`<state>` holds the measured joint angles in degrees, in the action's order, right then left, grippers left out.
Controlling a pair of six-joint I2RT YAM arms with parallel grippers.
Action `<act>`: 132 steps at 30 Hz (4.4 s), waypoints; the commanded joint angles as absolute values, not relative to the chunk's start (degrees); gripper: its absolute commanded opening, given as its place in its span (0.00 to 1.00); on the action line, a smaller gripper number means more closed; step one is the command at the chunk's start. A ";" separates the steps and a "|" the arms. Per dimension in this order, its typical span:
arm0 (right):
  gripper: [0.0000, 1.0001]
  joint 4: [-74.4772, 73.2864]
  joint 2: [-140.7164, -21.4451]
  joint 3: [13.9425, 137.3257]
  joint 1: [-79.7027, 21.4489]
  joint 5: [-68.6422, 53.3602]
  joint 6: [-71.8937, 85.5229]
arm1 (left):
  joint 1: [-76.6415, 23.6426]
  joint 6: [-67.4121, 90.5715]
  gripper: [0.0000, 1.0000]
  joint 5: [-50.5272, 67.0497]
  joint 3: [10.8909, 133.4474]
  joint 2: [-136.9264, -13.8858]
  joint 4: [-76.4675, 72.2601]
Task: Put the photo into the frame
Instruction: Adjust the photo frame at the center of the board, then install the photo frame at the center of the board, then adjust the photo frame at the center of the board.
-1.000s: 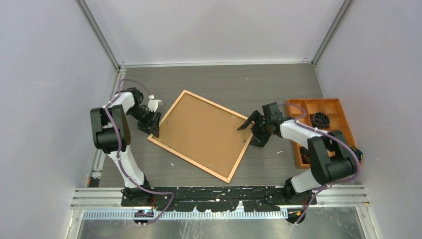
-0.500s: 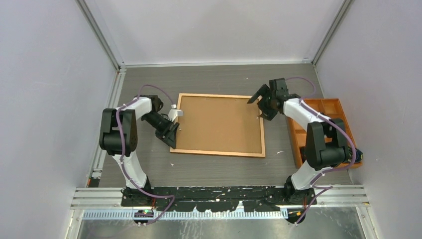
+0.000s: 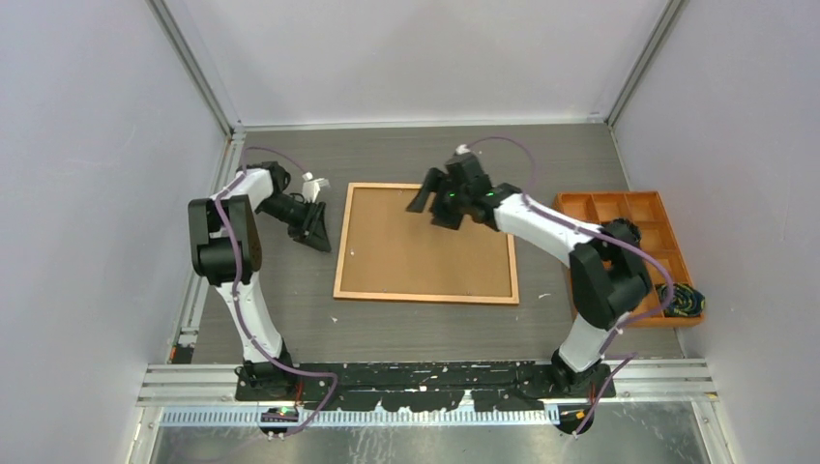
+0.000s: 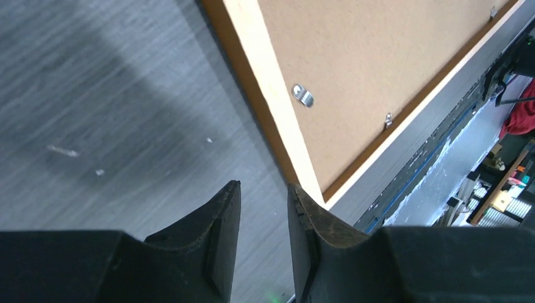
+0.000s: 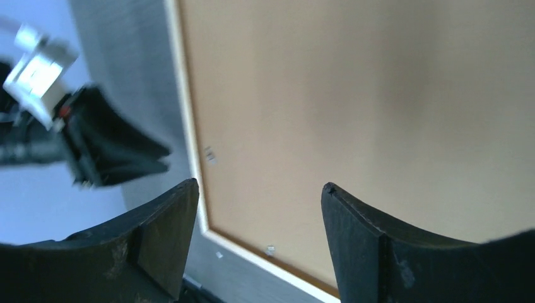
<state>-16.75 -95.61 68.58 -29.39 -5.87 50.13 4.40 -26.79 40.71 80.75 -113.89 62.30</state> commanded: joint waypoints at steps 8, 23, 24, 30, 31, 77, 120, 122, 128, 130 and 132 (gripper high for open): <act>0.69 -0.90 -114.34 81.02 -43.04 -15.09 57.07 | 3.63 -22.13 0.26 45.69 81.70 -118.27 61.17; 0.61 2.90 -123.70 86.12 -47.28 -16.95 60.29 | 2.74 -21.20 0.12 43.38 80.69 -119.97 59.60; 0.60 2.90 -123.94 86.21 -47.33 -16.96 60.37 | 2.65 -21.24 0.12 43.33 80.62 -119.97 59.66; 0.59 2.90 -125.29 86.54 -47.43 -17.05 60.15 | 2.50 -21.15 0.11 42.98 80.92 -120.06 59.83; 0.59 2.90 -125.55 86.69 -47.46 -17.13 60.19 | 2.47 -21.18 0.11 42.94 81.03 -120.06 59.85; 0.53 5.45 -132.28 91.32 -48.83 -17.57 63.02 | 1.71 -21.43 0.06 41.89 79.89 -118.48 59.48; 0.91 -5.44 -108.65 67.63 -14.89 -3.23 52.29 | -16.72 -27.27 0.17 27.52 68.33 -106.88 58.68; 0.91 -6.20 -112.37 74.02 -18.22 -3.84 52.71 | -20.82 -26.78 0.19 27.07 68.55 -107.02 58.94; 0.98 -13.43 -126.39 98.30 -25.11 -8.00 49.80 | -32.88 -24.89 0.32 29.25 71.70 -109.05 60.27; 1.00 -13.44 -127.57 102.49 -24.90 -7.82 48.74 | -35.27 -25.11 0.48 31.67 72.58 -109.28 61.42; 1.00 -16.35 -126.48 104.79 -23.99 -4.42 46.86 | -35.99 -26.40 0.59 33.86 73.51 -108.45 63.79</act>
